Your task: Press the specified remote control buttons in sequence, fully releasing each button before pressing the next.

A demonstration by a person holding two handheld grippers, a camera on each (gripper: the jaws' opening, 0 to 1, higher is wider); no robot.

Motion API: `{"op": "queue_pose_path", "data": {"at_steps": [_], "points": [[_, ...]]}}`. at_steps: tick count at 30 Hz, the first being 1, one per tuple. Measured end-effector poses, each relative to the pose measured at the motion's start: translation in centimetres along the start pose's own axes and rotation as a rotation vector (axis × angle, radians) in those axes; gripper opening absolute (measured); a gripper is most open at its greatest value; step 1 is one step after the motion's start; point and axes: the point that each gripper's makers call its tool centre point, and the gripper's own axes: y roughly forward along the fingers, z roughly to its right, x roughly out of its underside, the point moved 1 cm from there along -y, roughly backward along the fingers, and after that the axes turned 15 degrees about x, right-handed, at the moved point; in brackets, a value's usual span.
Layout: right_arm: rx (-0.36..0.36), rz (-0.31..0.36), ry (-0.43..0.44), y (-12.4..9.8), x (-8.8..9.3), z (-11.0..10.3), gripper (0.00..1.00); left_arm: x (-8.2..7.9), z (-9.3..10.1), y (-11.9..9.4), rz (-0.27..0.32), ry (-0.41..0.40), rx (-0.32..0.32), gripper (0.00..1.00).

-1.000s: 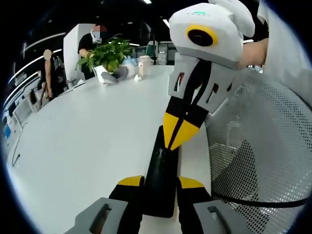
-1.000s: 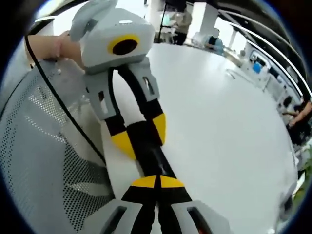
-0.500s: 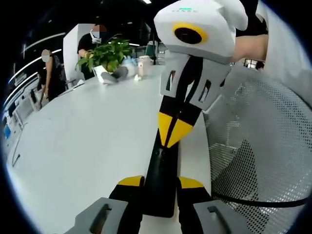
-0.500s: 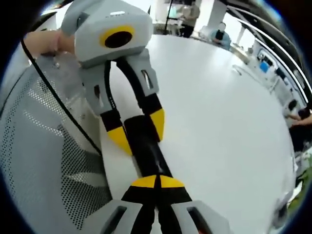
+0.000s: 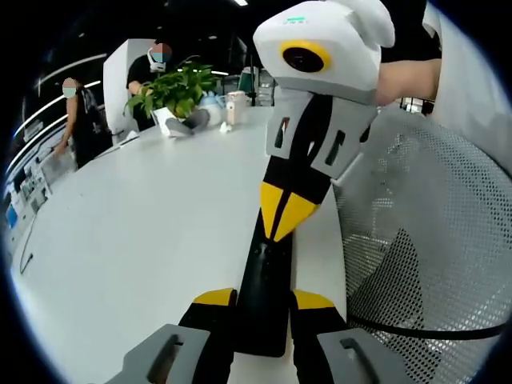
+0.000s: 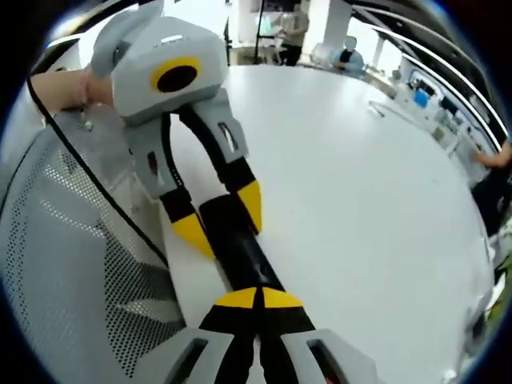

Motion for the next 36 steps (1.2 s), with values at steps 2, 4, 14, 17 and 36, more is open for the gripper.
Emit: {"op": "queue_pose_path", "data": {"at_steps": [2, 4, 14, 17, 36], "points": [[-0.003, 0.006, 0.003, -0.1, 0.0, 0.0, 0.00, 0.0, 0.0, 0.0, -0.001, 0.001, 0.000, 0.26], [-0.008, 0.006, 0.001, -0.1, -0.1, -0.1, 0.00, 0.0, 0.0, 0.0, -0.002, 0.001, 0.000, 0.26], [0.017, 0.030, -0.038, -0.3, -0.3, -0.7, 0.00, 0.0, 0.0, 0.0, -0.003, 0.000, 0.000, 0.26], [-0.005, 0.044, -0.042, -0.3, -0.7, -2.0, 0.00, 0.0, 0.0, 0.0, -0.004, -0.001, 0.000, 0.26], [0.084, 0.074, -0.204, 0.1, -1.5, -2.5, 0.00, 0.0, -0.1, 0.0, -0.004, -0.003, -0.001, 0.25]]}}
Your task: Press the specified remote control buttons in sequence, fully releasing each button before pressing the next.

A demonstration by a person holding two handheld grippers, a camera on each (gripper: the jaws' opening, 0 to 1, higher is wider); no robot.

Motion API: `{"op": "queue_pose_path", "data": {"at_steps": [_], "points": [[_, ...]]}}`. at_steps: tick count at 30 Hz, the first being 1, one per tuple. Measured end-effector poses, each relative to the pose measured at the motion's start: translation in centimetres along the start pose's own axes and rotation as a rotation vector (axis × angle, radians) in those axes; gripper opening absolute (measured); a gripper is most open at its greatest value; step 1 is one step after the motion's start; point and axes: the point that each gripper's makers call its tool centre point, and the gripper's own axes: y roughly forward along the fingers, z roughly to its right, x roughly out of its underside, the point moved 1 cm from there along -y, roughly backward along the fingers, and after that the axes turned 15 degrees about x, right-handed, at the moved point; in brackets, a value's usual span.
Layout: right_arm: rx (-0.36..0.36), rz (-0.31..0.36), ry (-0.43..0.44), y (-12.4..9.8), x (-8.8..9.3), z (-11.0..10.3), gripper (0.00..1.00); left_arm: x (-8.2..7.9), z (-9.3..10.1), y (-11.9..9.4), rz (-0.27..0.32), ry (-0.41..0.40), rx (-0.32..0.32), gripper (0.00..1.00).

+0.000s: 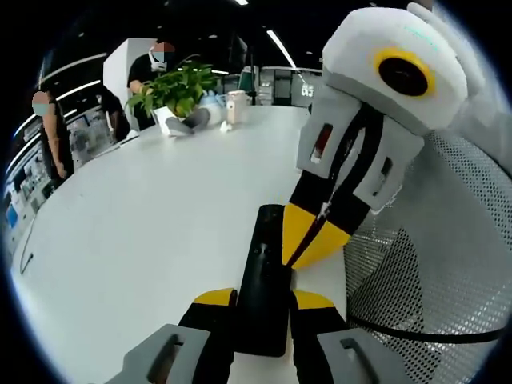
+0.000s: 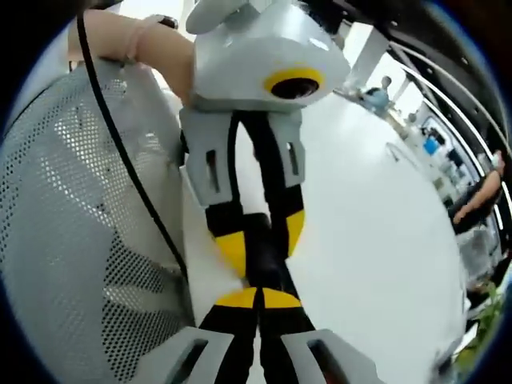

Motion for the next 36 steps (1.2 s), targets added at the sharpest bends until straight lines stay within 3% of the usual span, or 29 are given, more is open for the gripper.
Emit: {"op": "queue_pose_path", "data": {"at_steps": [11, 14, 22, 33, 36], "points": [[0.005, -0.010, 0.007, -0.09, 0.36, 0.00, 0.00, -0.01, 0.03, -0.01, 0.003, -0.001, 0.000, 0.25], [0.037, -0.009, -0.034, 0.09, 0.26, 0.61, 0.00, 0.03, 0.00, 0.03, 0.003, 0.000, 0.001, 0.25], [0.018, -0.008, -0.010, 0.22, 0.25, 0.56, 0.00, 0.02, 0.04, 0.02, 0.001, 0.001, 0.002, 0.26], [0.024, 0.023, 0.038, 0.14, 0.27, 0.52, 0.00, 0.03, 0.04, 0.07, -0.009, 0.003, 0.004, 0.25], [0.002, 0.031, 0.116, 0.03, 0.28, 0.45, 0.00, -0.01, 0.06, 0.05, -0.013, 0.004, 0.008, 0.25]]}}
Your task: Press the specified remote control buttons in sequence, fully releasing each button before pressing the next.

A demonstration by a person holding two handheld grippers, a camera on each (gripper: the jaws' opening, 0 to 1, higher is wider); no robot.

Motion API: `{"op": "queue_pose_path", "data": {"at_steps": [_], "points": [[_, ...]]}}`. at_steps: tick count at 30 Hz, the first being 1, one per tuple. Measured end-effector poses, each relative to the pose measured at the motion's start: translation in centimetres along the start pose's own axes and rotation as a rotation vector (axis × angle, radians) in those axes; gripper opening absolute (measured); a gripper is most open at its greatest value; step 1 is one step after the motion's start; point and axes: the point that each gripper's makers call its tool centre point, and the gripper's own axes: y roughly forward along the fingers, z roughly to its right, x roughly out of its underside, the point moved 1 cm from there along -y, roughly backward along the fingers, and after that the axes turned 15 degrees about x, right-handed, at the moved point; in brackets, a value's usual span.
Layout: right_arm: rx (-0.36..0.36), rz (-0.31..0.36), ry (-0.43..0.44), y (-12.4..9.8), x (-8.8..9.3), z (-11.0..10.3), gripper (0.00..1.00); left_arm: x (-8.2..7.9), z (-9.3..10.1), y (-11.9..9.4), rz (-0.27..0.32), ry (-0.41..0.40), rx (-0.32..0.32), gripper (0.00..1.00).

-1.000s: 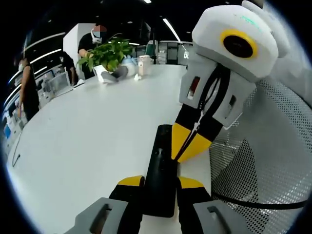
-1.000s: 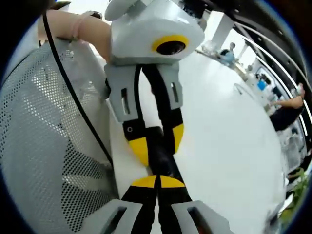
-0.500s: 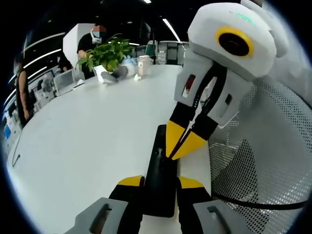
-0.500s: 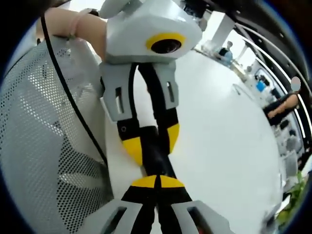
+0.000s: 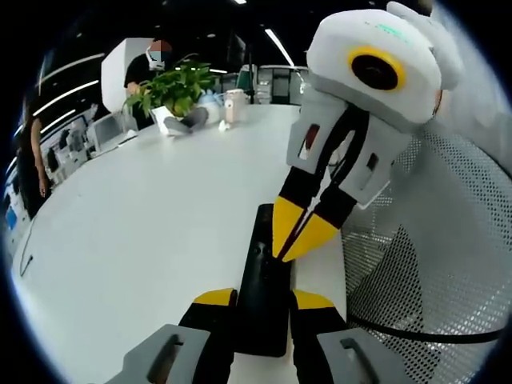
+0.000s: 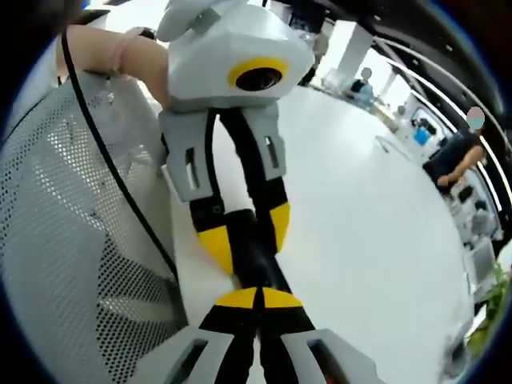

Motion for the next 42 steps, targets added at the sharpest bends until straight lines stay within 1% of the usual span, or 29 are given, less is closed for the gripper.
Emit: {"op": "queue_pose_path", "data": {"at_steps": [1, 6, 10, 12, 16, 20, 23, 26, 27, 29, 31, 32, 34, 36, 38, 39, 40, 42], "points": [[0.000, 0.000, 0.015, 0.0, 0.0, 0.0, 0.00, 0.0, 0.0, 0.0, -0.002, 0.000, 0.001, 0.25], [0.010, 0.000, -0.014, -0.1, 0.0, -0.2, 0.00, 0.0, 0.0, 0.0, -0.004, -0.001, -0.001, 0.25], [0.009, -0.002, -0.009, -0.1, 0.1, -0.1, 0.00, 0.0, -0.1, 0.0, -0.003, -0.004, -0.007, 0.25], [0.016, -0.005, 0.003, -0.1, 0.4, 0.1, 0.00, -0.2, -0.2, 0.2, 0.009, -0.010, -0.012, 0.25], [0.019, -0.001, 0.066, -0.2, 0.6, 0.6, 0.00, -0.2, -0.3, 0.2, 0.015, -0.005, -0.011, 0.25], [0.041, -0.015, 0.069, -0.2, 1.0, 1.0, 0.00, -0.2, -0.3, 0.2, 0.014, -0.002, -0.012, 0.25], [0.033, -0.012, 0.077, -0.3, 0.9, 0.9, 0.00, -0.2, -0.2, 0.2, 0.013, -0.001, -0.011, 0.25], [0.040, -0.016, 0.074, -0.2, 0.9, 1.0, 0.00, -0.2, -0.3, 0.3, 0.014, -0.001, -0.010, 0.25], [0.052, -0.023, 0.088, -0.2, 1.0, 1.2, 0.00, -0.2, -0.3, 0.3, 0.014, -0.001, -0.010, 0.25], [0.068, -0.036, 0.089, -0.3, 1.4, 1.6, 0.00, -0.2, -0.3, 0.2, 0.015, -0.001, -0.010, 0.25], [0.060, -0.033, 0.124, -0.5, 1.5, 1.7, 0.00, -0.2, -0.3, 0.2, 0.014, 0.000, -0.010, 0.25], [0.053, -0.029, 0.126, -0.5, 1.5, 1.7, 0.00, -0.2, -0.3, 0.2, 0.014, -0.001, -0.010, 0.25], [0.038, -0.001, 0.120, -0.4, 1.0, 1.3, 0.00, -0.2, -0.3, 0.2, 0.014, 0.000, -0.010, 0.25], [0.036, 0.012, 0.103, -0.4, 0.5, 1.1, 0.00, -0.2, -0.3, 0.3, 0.016, -0.001, -0.010, 0.25], [0.025, 0.002, 0.087, -0.2, 0.5, 0.6, 0.00, -0.2, -0.3, 0.3, 0.017, -0.002, -0.010, 0.25], [0.024, -0.015, 0.064, -0.1, 0.9, 0.5, 0.00, -0.2, -0.3, 0.3, 0.017, -0.002, -0.010, 0.25], [0.038, 0.005, 0.053, -0.1, 0.6, 0.7, 0.00, -0.3, -0.3, 0.3, 0.017, -0.002, -0.010, 0.25], [0.038, -0.010, 0.052, -0.2, 0.7, 0.7, 0.00, -0.3, -0.3, 0.3, 0.018, -0.002, -0.010, 0.25]]}}
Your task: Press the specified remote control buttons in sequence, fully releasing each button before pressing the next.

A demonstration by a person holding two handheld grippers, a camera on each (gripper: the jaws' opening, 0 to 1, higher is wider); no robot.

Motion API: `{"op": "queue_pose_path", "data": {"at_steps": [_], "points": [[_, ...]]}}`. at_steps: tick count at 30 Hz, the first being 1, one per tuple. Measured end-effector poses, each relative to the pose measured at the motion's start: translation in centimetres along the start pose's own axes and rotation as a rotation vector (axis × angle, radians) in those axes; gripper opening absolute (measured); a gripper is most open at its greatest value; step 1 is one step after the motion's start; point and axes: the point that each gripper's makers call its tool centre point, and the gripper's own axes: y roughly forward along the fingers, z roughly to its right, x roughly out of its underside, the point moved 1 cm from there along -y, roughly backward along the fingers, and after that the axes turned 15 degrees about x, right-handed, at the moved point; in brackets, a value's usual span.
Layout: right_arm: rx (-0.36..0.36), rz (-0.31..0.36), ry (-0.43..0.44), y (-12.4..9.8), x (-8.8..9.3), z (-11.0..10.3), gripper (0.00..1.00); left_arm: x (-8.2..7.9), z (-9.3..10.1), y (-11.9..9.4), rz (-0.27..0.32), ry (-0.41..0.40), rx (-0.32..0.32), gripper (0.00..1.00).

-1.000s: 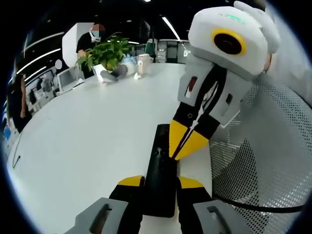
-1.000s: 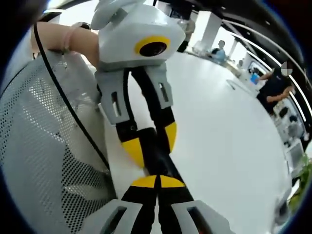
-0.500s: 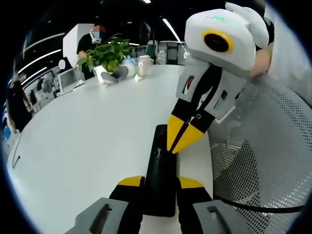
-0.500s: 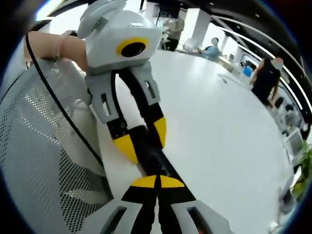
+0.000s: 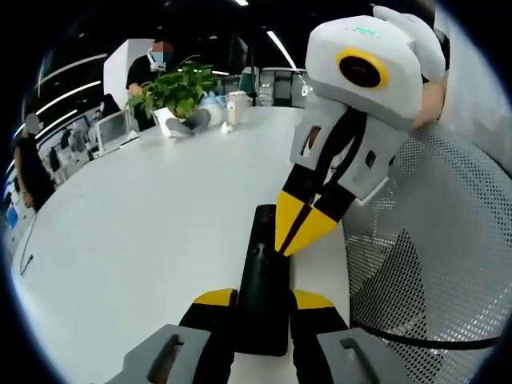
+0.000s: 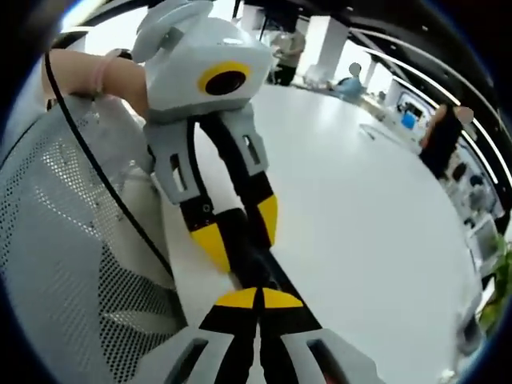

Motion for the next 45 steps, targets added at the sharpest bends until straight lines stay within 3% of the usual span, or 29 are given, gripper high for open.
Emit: {"op": "queue_pose_path", "data": {"at_steps": [13, 21, 25, 30, 38, 45], "points": [[0.037, -0.033, -0.172, 0.2, 0.0, -0.3, 0.00, 0.1, 0.0, 0.0, 0.004, -0.002, 0.001, 0.25], [0.050, -0.044, -0.214, 0.4, 0.1, -0.1, 0.00, 0.0, 0.0, 0.0, 0.006, -0.003, 0.000, 0.25], [0.046, -0.040, -0.190, 0.3, 0.1, -0.1, 0.00, 0.0, 0.0, 0.0, 0.007, -0.002, 0.000, 0.25], [0.012, -0.027, -0.019, 0.3, 0.0, 0.1, 0.00, 0.1, 0.0, 0.0, 0.007, -0.003, 0.000, 0.25], [0.033, 0.000, -0.012, 0.2, -1.0, 1.0, 0.00, 0.0, 0.1, -0.1, 0.010, -0.004, -0.001, 0.25], [0.015, -0.034, -0.048, 1.1, -0.6, 0.8, 0.00, 0.0, 0.0, 0.0, 0.010, -0.003, -0.001, 0.25]]}}
